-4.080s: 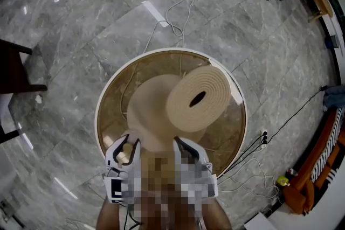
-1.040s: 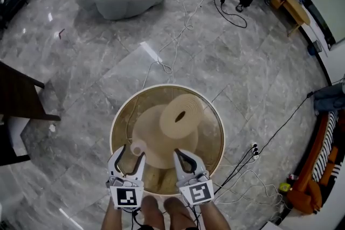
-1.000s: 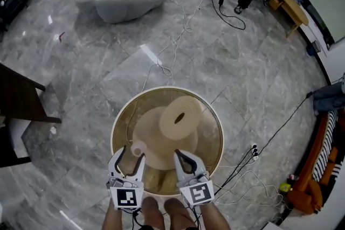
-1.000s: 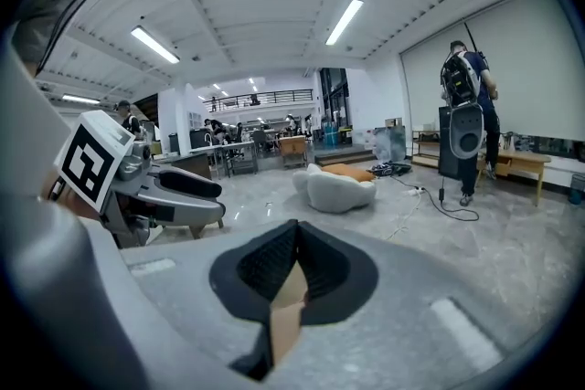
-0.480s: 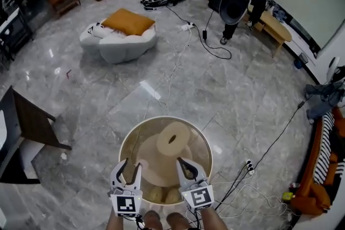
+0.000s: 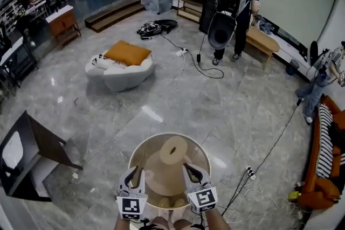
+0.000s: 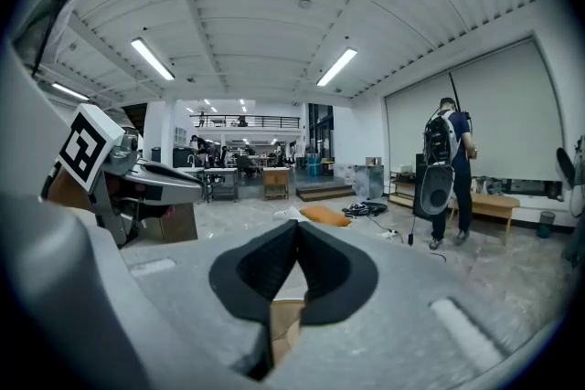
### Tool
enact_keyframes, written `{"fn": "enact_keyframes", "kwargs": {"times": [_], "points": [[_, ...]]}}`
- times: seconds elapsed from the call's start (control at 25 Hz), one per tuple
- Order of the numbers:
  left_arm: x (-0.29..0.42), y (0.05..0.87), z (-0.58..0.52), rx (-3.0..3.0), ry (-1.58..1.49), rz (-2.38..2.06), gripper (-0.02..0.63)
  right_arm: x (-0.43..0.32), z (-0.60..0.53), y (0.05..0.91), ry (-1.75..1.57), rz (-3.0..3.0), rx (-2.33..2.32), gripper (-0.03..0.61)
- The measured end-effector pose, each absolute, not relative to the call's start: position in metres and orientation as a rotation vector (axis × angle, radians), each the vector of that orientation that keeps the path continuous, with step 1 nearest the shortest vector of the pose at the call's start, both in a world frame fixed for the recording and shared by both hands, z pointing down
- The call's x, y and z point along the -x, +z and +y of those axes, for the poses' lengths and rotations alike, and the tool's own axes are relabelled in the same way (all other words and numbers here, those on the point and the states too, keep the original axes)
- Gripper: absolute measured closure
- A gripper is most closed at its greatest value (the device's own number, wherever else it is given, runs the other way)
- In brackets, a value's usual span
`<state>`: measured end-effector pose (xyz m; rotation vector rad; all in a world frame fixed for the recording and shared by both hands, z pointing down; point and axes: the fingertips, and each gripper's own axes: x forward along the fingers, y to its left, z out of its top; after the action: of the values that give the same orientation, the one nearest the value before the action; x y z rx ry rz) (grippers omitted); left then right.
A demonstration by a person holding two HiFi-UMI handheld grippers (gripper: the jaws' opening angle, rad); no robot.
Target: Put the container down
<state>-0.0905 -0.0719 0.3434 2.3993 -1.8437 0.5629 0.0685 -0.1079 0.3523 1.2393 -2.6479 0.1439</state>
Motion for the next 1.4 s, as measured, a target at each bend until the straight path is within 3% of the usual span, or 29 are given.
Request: {"fn": "enact_keyframes", "kwargs": {"times": [0.52, 1.4], "points": [[0.079, 0.274, -0.008, -2.497, 0.502, -1.806, 0.581, -0.113, -0.048, 0.269, 0.087, -2.622, -1.434, 0.577], [0.09, 0.281, 0.036, -2.518, 0.491, -1.8, 0.584, -0.105, -0.004, 0.261, 0.021, -2.64, -1.466, 0.577]]}}
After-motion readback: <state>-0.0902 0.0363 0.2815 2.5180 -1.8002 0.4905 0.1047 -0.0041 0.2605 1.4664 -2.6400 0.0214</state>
